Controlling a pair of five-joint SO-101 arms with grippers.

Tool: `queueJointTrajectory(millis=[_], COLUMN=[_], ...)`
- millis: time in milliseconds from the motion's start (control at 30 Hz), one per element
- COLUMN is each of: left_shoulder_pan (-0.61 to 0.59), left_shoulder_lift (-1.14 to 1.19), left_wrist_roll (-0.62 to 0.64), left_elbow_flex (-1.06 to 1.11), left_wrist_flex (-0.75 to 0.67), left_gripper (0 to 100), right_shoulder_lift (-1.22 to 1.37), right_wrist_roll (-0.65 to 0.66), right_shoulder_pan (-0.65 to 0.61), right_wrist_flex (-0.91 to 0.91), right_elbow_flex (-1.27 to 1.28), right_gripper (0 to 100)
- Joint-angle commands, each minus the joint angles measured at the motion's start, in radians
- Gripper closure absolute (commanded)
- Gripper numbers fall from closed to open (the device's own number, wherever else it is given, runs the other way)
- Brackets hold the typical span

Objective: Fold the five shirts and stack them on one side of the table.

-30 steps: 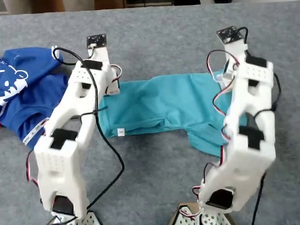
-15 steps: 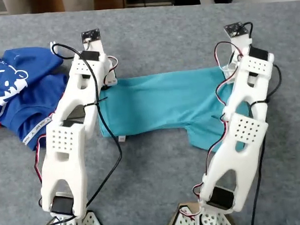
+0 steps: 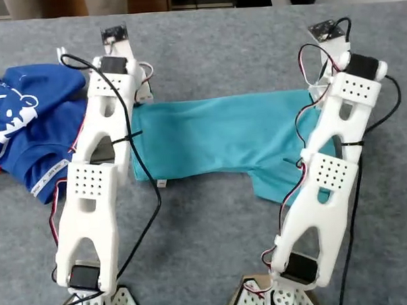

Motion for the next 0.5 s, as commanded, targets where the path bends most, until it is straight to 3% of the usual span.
queueJointTrajectory(millis=[0,200,467], left_shoulder_pan=[0.028,0.028,0.029], left_shoulder_lift=[-0.010,-0.018,-0.021], left_wrist_roll=[-0.057,-0.106,-0.107], left_elbow_flex=[-0.187,-0.339,-0.262], left_wrist_flex=[0.120,0.236,0.239], left_gripper=[98,98,98], right_shoulder_lift=[-0.085,-0.297,-0.739], right_wrist_roll=[-0.015,-0.011,-0.008], right_shoulder_pan=[0.024,0.033,-0.050], right_wrist_flex=[0.021,0.021,0.005], right_elbow_flex=[-0.036,0.145,0.848], right_gripper=[99.6,99.6,99.7])
